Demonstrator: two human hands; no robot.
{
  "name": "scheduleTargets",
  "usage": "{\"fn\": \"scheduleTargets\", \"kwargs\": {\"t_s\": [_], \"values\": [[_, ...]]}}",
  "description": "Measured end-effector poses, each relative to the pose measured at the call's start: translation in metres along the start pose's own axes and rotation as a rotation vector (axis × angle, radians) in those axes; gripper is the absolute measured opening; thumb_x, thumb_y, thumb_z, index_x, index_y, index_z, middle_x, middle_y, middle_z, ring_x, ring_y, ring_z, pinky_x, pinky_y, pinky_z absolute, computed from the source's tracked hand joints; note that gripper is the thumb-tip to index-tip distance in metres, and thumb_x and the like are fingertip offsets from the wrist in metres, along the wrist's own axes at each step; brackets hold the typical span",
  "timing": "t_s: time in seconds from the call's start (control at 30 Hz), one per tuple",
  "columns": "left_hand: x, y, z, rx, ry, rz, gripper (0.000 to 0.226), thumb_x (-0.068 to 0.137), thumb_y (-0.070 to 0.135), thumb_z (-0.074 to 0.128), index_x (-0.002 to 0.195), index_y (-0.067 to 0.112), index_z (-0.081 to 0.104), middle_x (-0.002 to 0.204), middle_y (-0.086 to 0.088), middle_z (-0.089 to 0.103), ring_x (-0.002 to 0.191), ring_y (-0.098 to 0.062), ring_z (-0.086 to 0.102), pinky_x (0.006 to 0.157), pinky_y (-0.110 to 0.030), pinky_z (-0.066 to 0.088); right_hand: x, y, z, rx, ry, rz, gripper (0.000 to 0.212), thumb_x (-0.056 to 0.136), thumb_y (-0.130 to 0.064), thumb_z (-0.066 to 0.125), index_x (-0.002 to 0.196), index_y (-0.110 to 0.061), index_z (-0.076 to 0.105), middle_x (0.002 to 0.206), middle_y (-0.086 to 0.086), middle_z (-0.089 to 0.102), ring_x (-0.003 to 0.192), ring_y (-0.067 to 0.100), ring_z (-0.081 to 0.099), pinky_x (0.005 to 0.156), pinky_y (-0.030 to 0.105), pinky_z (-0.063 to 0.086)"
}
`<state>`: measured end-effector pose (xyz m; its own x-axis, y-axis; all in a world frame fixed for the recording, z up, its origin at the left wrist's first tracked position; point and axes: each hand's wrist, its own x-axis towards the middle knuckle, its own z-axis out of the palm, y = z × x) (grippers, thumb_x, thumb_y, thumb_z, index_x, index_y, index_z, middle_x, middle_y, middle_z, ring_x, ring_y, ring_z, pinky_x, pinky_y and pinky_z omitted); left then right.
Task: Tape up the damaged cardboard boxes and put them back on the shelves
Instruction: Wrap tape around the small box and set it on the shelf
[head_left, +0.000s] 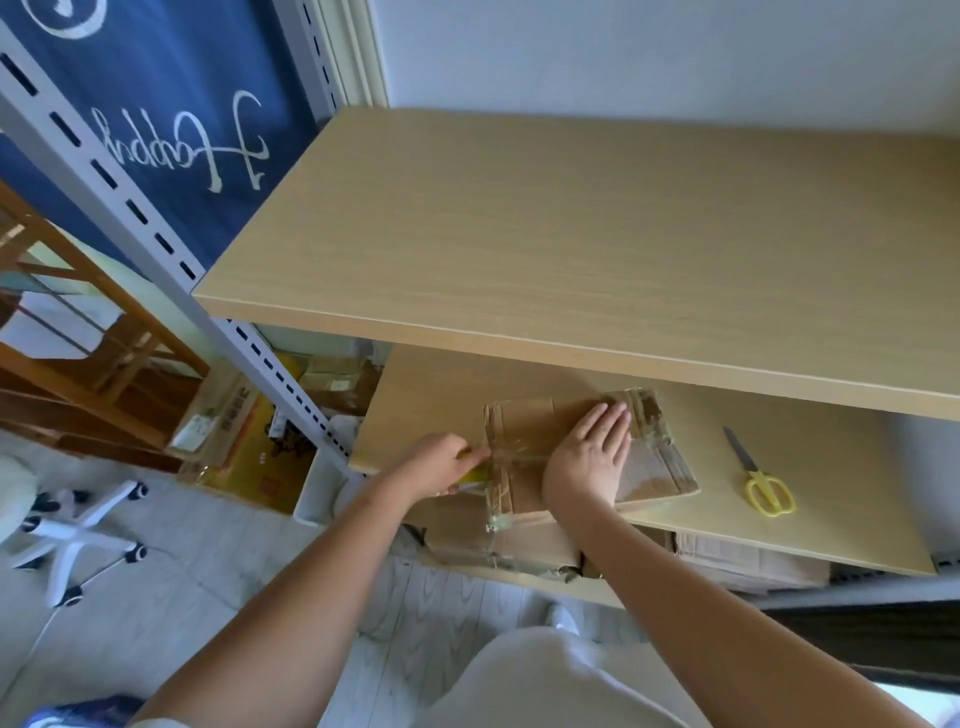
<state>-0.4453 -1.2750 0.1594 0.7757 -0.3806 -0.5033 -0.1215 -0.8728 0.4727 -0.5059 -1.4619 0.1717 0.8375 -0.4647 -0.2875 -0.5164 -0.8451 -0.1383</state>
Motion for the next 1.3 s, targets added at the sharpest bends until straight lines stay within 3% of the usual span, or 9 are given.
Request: {"fn": "scheduleTargets", "kwargs": {"t_s": [0.13,0.3,0.53,0.67,0.9,1.03,1.17,1.23,1.3], "values": [[0.003,-0.002,0.003,-0.081,0.007,-0.003,0.046,0.097,0.059,0.046,0.084,0.019,0.065,0.074,0.000,0.070,0.070,-0.012,0.072,0.064,-0.032,0.056,-0.019,-0.032,0.007,0.047,-0.075,-0.121,0.074,0.102,-0.028,0.025,0.146,0.007,-0.023,0.155,0.028,-0.028,0.145,0.042,-0.023,0.122,0.050,-0.005],[-0.001,-0.010,0.009,-0.107,0.053,0.007,0.046,0.096,0.062,0.045,0.078,0.023,0.064,0.074,0.003,0.069,0.069,-0.015,0.067,0.062,-0.031,0.050,-0.028,-0.023,0.004,-0.115,-0.167,-0.534,0.121,0.077,-0.088,0.032,0.145,-0.013,-0.032,0.147,0.017,-0.044,0.137,0.043,-0.038,0.114,0.056,-0.020],[-0.004,0.002,0.013,-0.005,0.110,0.101,0.048,0.100,0.058,0.040,0.084,0.019,0.062,0.063,0.006,0.057,0.051,-0.008,0.050,0.048,-0.022,0.032,0.018,-0.021,-0.048,-0.652,-0.324,-0.984,0.149,0.051,-0.085,0.070,0.153,-0.027,-0.022,0.149,0.017,-0.043,0.138,0.039,-0.037,0.113,0.065,-0.014],[-0.011,-0.006,0.018,-0.239,0.105,0.078,0.040,0.091,0.063,0.054,0.079,0.026,0.068,0.058,0.010,0.057,0.047,-0.002,0.048,0.045,-0.016,0.027,0.024,-0.018,-0.049,-0.683,-0.287,-1.005,0.138,0.054,-0.069,0.081,0.155,-0.038,-0.008,0.158,0.016,-0.029,0.146,0.040,-0.024,0.114,0.068,-0.004],[-0.028,-0.032,0.023,-0.594,0.033,-0.082,0.043,0.071,0.080,0.061,0.093,0.044,0.068,0.096,0.011,0.068,0.090,-0.007,0.064,0.083,-0.031,0.049,0.032,-0.002,-0.044,-0.584,-0.107,-1.125,0.122,0.049,-0.076,0.072,0.151,-0.038,0.017,0.161,0.019,-0.001,0.148,0.042,-0.006,0.118,0.062,-0.002],[-0.036,-0.028,0.027,-0.529,0.026,-0.077,0.069,0.074,0.083,0.055,0.106,0.023,0.064,0.102,-0.006,0.065,0.095,-0.022,0.064,0.075,-0.028,0.043,0.036,0.013,-0.037,-0.549,-0.092,-1.151,0.121,0.056,-0.079,0.064,0.154,-0.039,0.007,0.162,0.017,-0.013,0.148,0.036,-0.018,0.119,0.058,-0.007],[-0.033,-0.013,0.023,-0.509,0.056,-0.077,0.045,0.084,0.070,0.057,0.108,0.032,0.060,0.103,0.006,0.064,0.094,-0.015,0.063,0.072,-0.023,0.044,0.027,0.038,-0.040,-0.417,-0.121,-1.060,0.111,0.071,-0.093,0.028,0.154,-0.035,-0.017,0.158,0.005,-0.033,0.146,0.022,-0.029,0.120,0.047,-0.013],[-0.031,-0.009,0.023,-0.507,0.054,-0.075,0.059,0.084,0.071,0.057,0.131,0.035,0.051,0.129,0.014,0.056,0.113,-0.008,0.057,0.084,-0.025,0.046,0.020,0.067,-0.047,-0.128,-0.027,-0.917,0.084,0.090,-0.076,0.021,0.158,-0.030,0.003,0.166,-0.002,-0.004,0.152,0.017,-0.003,0.123,0.041,0.006],[-0.031,-0.005,0.027,-0.518,0.042,-0.094,0.079,0.083,0.074,0.056,0.149,0.035,0.035,0.141,0.018,0.040,0.130,-0.012,0.044,0.094,-0.029,0.040,0.018,0.111,-0.047,0.207,0.332,-0.675,0.050,0.101,-0.044,0.035,0.141,-0.018,0.048,0.144,0.003,0.050,0.130,0.025,0.047,0.105,0.039,0.039]]}}
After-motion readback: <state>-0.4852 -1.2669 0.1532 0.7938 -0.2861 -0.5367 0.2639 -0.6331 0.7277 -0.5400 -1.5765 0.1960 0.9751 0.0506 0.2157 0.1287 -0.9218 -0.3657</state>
